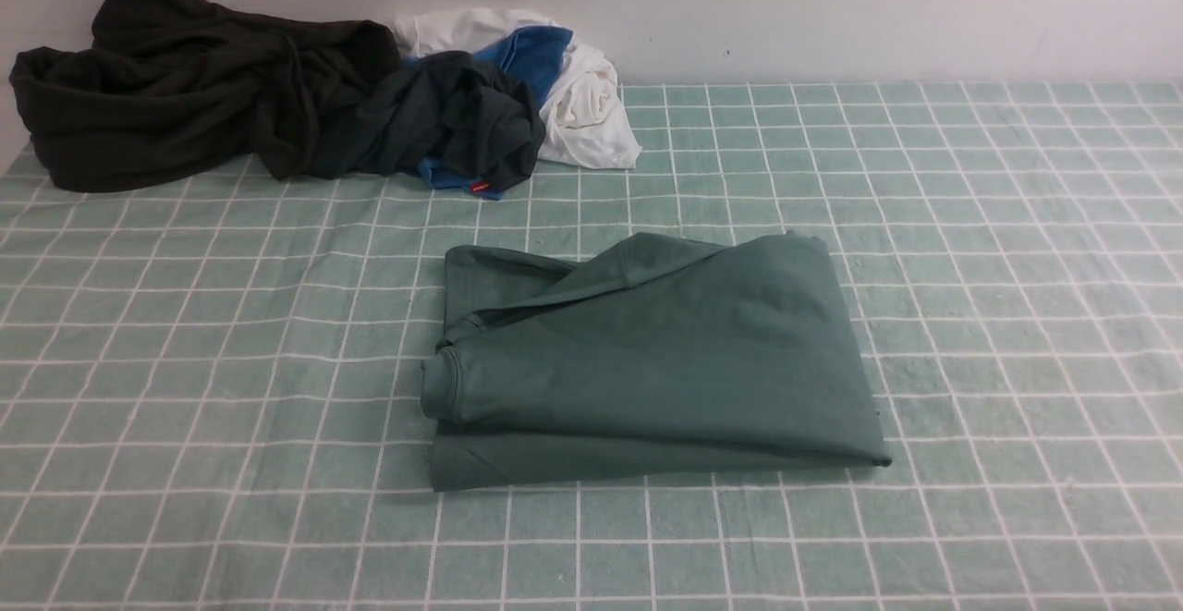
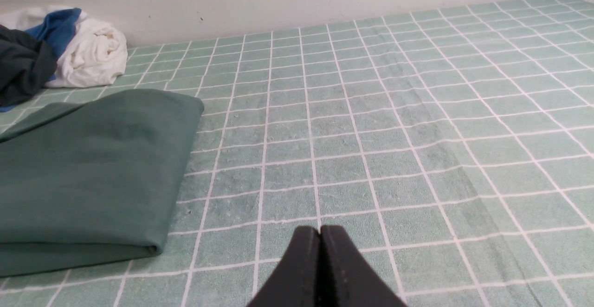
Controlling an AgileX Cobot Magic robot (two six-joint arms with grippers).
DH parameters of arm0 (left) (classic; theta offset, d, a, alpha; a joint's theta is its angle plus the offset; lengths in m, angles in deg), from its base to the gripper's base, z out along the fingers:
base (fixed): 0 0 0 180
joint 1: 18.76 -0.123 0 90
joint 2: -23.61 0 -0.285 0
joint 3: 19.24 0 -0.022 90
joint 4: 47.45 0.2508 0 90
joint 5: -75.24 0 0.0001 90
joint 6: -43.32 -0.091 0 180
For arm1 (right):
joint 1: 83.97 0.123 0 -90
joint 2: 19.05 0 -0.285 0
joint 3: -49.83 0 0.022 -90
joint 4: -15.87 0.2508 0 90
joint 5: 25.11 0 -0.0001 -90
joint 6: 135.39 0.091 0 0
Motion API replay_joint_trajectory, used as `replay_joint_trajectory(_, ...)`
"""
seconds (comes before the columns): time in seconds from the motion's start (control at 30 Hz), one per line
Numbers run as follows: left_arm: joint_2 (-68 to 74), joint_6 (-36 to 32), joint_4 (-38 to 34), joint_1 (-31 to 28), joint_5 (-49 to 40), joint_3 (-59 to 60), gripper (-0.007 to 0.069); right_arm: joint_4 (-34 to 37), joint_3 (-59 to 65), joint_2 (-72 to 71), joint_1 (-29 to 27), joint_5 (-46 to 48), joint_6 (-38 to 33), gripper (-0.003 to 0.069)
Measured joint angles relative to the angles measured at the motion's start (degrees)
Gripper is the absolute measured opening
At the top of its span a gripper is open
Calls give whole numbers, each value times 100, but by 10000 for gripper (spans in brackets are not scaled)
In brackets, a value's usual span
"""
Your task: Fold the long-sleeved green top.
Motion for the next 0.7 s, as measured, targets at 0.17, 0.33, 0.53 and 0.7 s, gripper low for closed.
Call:
replay_joint_trajectory(0.17,-89,0,-195,-118,-4,478,-4,0,0,0,0,5,0,-14)
replay_joint_trajectory(0.33,-94,0,-317,-118,-52,483,-3,-17,0,0,0,5,0,-14)
replay_joint_trajectory(0.53,-94,0,-317,-118,-52,483,-3,-17,0,0,0,5,0,-14)
replay_joint_trajectory(0.7,-94,0,-317,-118,-47,483,-3,-17,0,0,0,5,0,-14)
